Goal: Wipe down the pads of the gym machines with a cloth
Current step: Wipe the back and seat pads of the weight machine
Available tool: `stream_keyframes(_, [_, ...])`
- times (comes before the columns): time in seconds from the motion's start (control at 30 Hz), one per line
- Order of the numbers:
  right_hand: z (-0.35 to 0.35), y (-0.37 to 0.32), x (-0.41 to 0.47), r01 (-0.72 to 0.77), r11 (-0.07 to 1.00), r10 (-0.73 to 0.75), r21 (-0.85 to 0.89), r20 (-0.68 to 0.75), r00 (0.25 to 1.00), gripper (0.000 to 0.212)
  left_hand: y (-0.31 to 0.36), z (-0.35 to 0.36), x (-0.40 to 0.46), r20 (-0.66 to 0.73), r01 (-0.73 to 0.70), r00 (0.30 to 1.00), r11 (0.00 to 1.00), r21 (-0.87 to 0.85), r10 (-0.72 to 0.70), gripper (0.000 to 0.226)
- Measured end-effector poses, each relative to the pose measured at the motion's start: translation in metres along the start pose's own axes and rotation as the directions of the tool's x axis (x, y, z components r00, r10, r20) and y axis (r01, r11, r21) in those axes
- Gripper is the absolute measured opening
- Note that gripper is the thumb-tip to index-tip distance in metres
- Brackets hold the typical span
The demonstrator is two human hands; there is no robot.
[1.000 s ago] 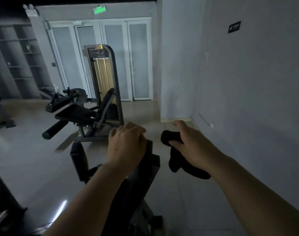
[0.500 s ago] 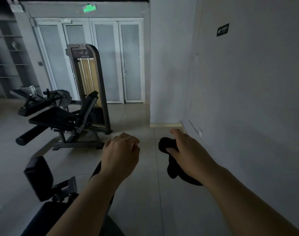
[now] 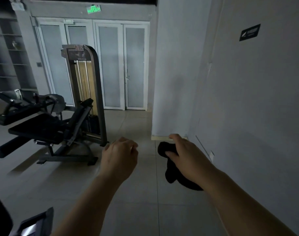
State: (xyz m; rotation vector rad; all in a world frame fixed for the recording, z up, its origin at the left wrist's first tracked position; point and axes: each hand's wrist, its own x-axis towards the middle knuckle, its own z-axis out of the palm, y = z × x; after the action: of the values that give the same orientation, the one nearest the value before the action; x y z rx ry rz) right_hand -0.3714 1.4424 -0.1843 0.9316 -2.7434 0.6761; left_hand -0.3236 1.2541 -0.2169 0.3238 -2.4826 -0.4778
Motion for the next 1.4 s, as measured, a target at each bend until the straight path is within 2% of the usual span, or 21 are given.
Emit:
stream_keyframes(0.2, [0.019, 0.035, 0.119, 0.026, 0.999, -0.024, 0.042, -0.041, 0.999, 0.041, -0.019, 0.048, 0.11, 0.003, -0.006, 1.0, 1.0, 0.028, 0.006, 0.023])
stream_keyframes(0.37, [0.057, 0.068, 0.215, 0.072, 0.995, -0.071, 0.075, -0.019, 0.997, 0.04, -0.056, 0.099, 0.178, -0.021, 0.006, 1.0, 0.998, 0.068, -0.004, 0.023])
stream_keyframes(0.7, [0.11, 0.099, 0.455, 0.257, 0.958, -0.261, 0.123, 0.017, 0.965, 0.047, -0.129, 0.163, 0.356, -0.134, 0.12, 0.986, 0.981, 0.153, -0.1, 0.021])
stream_keyframes(0.87, [0.157, 0.076, 0.556, 0.35, 0.914, -0.368, 0.204, 0.058, 0.928, 0.047, -0.2, 0.173, 0.411, -0.138, 0.208, 0.973, 0.96, 0.188, -0.184, 0.021])
stream_keyframes(1.0, [0.213, 0.04, 0.628, 0.4, 0.877, -0.438, 0.266, 0.101, 0.893, 0.047, -0.272, 0.179, 0.451, -0.199, 0.301, 0.945, 0.928, 0.218, -0.26, 0.02])
stream_keyframes(1.1, [0.255, 0.011, 0.683, 0.435, 0.856, -0.479, 0.279, 0.111, 0.871, 0.046, -0.331, 0.182, 0.49, -0.196, 0.313, 0.943, 0.919, 0.24, -0.27, 0.02])
stream_keyframes(1.4, [0.356, -0.079, 0.86, 0.383, 0.873, -0.439, 0.303, 0.144, 0.887, 0.043, -0.506, 0.178, 0.63, -0.148, 0.314, 0.946, 0.93, 0.189, -0.289, 0.023])
